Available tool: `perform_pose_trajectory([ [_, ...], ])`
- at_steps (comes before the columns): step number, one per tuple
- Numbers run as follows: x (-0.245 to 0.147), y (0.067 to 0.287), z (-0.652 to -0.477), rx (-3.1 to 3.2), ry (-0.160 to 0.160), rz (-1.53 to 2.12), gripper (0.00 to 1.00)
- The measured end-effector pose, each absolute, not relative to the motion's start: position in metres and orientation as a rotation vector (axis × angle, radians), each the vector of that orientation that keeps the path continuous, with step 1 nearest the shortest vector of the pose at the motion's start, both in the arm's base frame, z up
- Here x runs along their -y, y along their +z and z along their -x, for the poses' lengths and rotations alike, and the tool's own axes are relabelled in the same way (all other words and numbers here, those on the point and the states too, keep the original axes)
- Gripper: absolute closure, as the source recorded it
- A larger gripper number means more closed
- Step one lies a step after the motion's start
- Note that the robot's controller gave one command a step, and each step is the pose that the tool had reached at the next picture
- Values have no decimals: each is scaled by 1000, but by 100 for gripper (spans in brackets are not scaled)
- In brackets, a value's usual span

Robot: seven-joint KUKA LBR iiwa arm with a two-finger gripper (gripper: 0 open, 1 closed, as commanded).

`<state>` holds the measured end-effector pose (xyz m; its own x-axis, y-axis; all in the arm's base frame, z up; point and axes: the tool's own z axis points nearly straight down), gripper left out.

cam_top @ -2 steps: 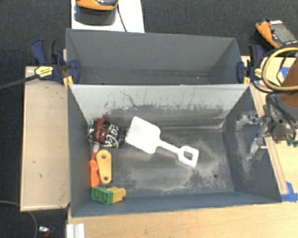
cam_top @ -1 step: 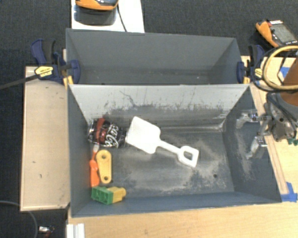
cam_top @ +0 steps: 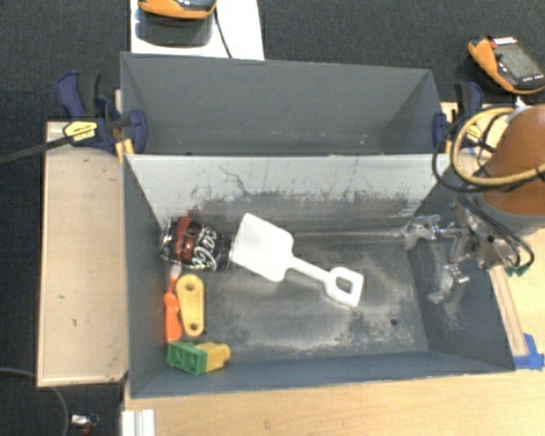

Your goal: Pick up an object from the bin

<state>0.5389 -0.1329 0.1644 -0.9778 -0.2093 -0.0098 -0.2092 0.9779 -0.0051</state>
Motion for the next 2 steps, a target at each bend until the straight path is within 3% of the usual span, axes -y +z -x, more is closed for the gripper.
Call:
perform_pose_trajectory([
  [1,128,155,-521,-3129,1,254,0],
  [2,99,138,-528,-3136,1,125,0],
])
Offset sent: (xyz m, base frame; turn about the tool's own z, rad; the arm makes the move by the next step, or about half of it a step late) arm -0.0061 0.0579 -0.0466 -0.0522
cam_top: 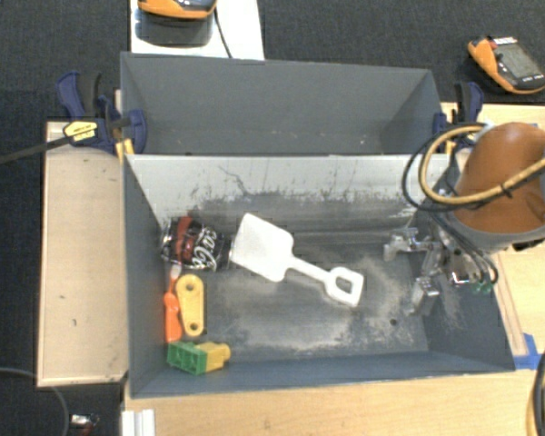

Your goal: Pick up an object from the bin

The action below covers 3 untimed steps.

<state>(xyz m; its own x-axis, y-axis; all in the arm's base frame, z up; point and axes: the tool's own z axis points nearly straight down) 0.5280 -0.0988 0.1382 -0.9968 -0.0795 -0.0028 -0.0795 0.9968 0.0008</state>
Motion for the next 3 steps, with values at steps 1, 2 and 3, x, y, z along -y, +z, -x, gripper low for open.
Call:
perform_pose_trajectory([
  [1,90,138,-533,-3119,-3,292,0],
  [2,81,133,-521,-3134,1,-154,0],
  [3,52,130,-527,-3134,-1,-6,0],
])
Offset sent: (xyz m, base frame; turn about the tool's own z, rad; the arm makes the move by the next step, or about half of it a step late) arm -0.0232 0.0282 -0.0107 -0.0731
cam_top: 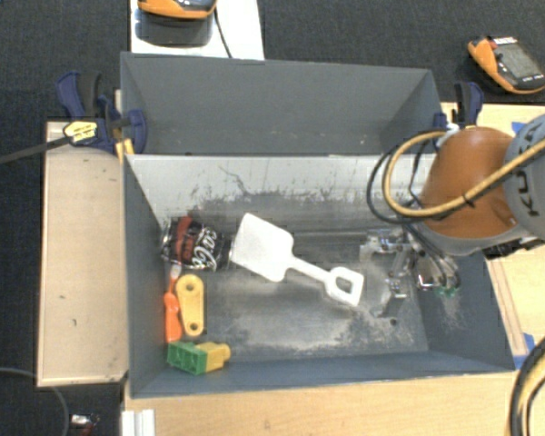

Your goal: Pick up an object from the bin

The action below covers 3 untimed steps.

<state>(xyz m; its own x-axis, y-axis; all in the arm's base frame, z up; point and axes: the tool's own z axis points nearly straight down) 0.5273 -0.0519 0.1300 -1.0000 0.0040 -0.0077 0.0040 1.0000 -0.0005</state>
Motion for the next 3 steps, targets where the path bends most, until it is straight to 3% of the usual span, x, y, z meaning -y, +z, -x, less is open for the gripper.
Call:
perform_pose_trajectory([
  [1,58,118,-520,-3122,0,-313,0],
  [2,27,114,-516,-3126,1,-238,0],
  [3,24,99,-509,-3110,2,-397,0],
])
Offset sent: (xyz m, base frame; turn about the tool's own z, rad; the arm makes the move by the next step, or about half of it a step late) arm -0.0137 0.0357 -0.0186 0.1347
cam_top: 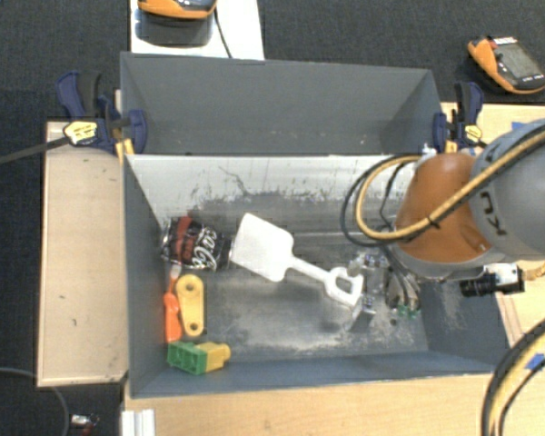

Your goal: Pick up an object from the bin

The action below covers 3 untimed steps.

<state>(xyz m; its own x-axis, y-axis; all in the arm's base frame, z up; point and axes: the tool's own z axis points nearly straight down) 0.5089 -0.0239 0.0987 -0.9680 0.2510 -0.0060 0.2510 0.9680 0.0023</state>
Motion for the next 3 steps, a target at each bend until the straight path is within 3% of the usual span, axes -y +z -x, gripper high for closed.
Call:
perform_pose_trajectory([
  [1,20,71,-502,-3092,4,-493,0],
  [2,15,74,-502,-3073,2,-580,0],
  [3,0,70,-481,-3069,3,-595,100],
])
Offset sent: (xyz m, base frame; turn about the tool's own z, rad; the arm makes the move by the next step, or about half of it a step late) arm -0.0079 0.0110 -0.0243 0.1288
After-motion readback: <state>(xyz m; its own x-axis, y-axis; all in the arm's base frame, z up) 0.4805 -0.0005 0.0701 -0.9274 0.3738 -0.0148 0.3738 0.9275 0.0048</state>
